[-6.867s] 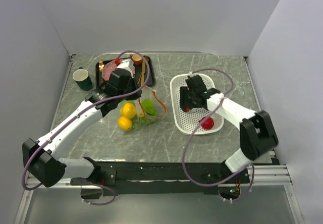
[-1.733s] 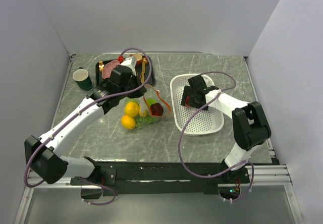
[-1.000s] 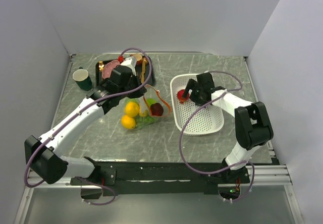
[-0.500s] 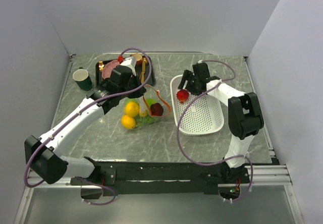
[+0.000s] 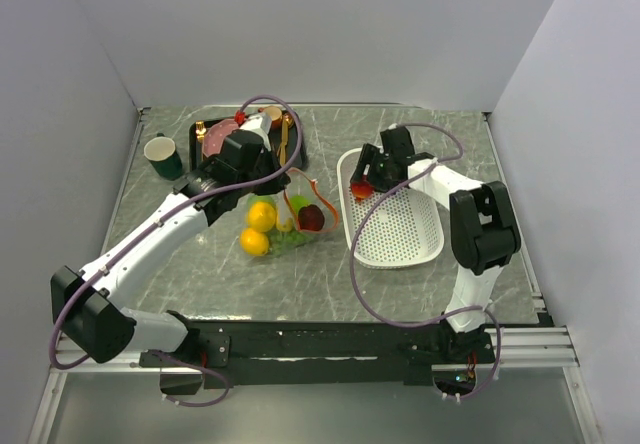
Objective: Place the food in the zip-top bag and seal the zipper
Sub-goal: Pick up the fake fruit from the bin.
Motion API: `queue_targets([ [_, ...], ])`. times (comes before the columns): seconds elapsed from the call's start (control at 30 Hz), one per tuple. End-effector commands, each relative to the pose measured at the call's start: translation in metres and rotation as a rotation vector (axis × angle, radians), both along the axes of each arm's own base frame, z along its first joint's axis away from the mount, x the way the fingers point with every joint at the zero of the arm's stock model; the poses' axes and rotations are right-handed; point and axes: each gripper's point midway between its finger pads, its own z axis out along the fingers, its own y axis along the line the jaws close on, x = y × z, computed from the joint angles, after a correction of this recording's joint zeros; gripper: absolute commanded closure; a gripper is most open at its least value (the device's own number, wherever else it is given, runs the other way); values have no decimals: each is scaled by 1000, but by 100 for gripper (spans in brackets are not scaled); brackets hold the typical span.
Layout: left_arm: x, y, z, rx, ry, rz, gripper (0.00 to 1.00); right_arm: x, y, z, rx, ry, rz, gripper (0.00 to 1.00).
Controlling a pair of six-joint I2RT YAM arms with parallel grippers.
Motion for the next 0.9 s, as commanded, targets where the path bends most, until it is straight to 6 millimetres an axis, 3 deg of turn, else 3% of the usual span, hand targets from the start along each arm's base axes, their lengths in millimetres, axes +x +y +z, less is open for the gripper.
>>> queue_targets([
  [0.0,2,1,12,-10,-29,-3,99,2,5,-7,-5,10,22,18],
  [0.37,3,-4,14,-17,-28,-20,99,0,1,-9,-12,-4,20,21],
  [0.7,4,-5,13,-15,-22,-23,99,13,0,-3,-34,-20,21,13],
  [0.8,4,-4,11,-10,-19,-19,99,12,4,-6,-19,-10,34,17],
  [0.87,3,-3,11,-9,-18,-15,99,12,6,-5,-5,-18,42,26],
])
